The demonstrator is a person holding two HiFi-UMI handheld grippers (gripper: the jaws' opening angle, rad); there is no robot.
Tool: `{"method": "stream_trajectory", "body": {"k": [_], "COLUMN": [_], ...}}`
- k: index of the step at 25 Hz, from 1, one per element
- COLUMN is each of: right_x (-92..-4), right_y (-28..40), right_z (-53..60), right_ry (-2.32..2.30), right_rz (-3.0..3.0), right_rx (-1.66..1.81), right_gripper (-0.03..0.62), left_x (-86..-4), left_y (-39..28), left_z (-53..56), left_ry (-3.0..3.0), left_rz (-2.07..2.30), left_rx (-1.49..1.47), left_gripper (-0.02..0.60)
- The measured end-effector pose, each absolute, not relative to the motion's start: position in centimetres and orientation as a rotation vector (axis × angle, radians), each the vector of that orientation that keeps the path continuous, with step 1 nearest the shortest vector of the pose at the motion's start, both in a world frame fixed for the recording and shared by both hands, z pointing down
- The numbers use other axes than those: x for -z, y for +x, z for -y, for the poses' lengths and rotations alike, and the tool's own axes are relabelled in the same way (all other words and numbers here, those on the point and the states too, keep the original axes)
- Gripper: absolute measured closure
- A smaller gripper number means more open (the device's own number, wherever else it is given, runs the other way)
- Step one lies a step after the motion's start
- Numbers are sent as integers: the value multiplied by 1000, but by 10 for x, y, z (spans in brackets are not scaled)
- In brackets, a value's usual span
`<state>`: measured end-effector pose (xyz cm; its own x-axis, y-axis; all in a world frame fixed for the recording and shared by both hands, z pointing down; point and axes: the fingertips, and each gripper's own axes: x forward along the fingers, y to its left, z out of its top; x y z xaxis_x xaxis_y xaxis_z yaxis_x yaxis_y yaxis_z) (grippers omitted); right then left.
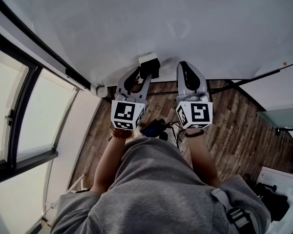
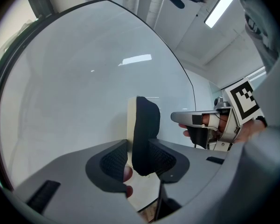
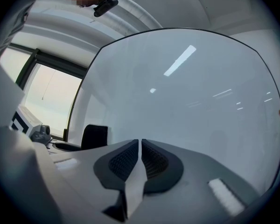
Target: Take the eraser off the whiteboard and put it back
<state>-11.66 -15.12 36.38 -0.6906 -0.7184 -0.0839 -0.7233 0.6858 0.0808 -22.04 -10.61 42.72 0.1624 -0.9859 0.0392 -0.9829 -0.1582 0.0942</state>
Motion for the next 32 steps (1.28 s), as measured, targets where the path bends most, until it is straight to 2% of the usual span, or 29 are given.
{"method": "stream_trajectory", "body": {"k": [32], "right_x": [-362], "right_y": [-110], "right_z": [152], "right_ry": [-1226], "right_rz": [-2835], "right_rx": [-174], "right_gripper": [560], "left_x": [-423], "left_y": [-231], "left_z": [110], "left_ry": [2294], "left_rz": [1987], "left_rx": [67], "left_gripper": [446]}}
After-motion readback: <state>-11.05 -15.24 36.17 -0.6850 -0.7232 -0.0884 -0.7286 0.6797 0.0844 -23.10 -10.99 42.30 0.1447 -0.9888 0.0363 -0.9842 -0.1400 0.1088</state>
